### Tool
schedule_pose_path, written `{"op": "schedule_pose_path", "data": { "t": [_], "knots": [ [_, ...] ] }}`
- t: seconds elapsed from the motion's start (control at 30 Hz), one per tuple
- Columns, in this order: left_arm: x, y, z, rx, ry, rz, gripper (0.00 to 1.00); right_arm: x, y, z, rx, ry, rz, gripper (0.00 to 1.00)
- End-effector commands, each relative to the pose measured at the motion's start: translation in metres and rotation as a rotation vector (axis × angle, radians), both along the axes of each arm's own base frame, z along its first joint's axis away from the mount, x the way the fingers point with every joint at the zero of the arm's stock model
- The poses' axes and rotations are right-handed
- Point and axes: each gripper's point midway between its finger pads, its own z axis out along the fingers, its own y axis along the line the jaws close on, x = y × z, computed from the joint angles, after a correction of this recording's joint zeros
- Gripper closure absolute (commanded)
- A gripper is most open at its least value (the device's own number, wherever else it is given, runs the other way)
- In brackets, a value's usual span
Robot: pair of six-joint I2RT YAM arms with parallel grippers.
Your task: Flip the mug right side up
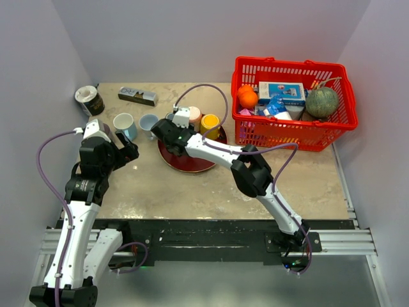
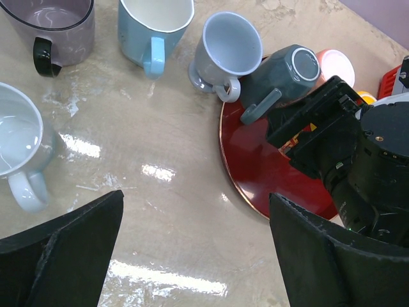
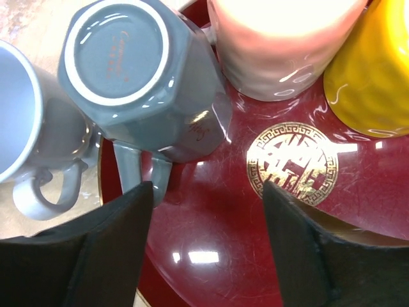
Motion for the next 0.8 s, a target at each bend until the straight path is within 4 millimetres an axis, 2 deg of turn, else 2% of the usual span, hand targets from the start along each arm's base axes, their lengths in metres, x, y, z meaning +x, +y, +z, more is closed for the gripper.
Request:
{"op": "schedule_pose_path", "data": {
  "t": [0.0,0.07,0.2,0.23,0.27,0.33,0.37,0.77],
  "knots": [
    [0.005,0.000,0.022,0.024,-0.073,-0.015,0.01,0.007,0.010,0.049,0.094,-0.083,0.003,0.25],
    [0.004,0.000,0.021,0.024,-0.074,-0.014,0.01,0.003,0.010,0.054,0.120,-0.091,0.016,0.19],
    [0.004,0.001,0.020,0.026,-0.074,-0.010,0.01,0.002,0.011,0.045,0.116,-0.083,0.030,0.16],
    [0.003,0.001,0.020,0.026,-0.074,-0.010,0.01,0.005,0.015,0.050,0.124,-0.092,0.029,0.15],
    [0.003,0.002,0.019,0.027,-0.073,-0.008,0.01,0.005,0.014,0.037,0.095,-0.076,0.028,0.15],
    [0.003,0.002,0.019,0.029,-0.071,-0.009,0.01,0.010,0.018,0.037,0.094,-0.081,0.020,0.15],
    [0.003,0.002,0.018,0.029,-0.068,-0.009,0.01,0.011,0.017,0.030,0.079,-0.076,0.015,0.15],
    [0.003,0.002,0.012,0.032,-0.054,-0.009,0.01,0.027,0.008,0.025,0.111,-0.078,-0.037,0.17]
  ]
}}
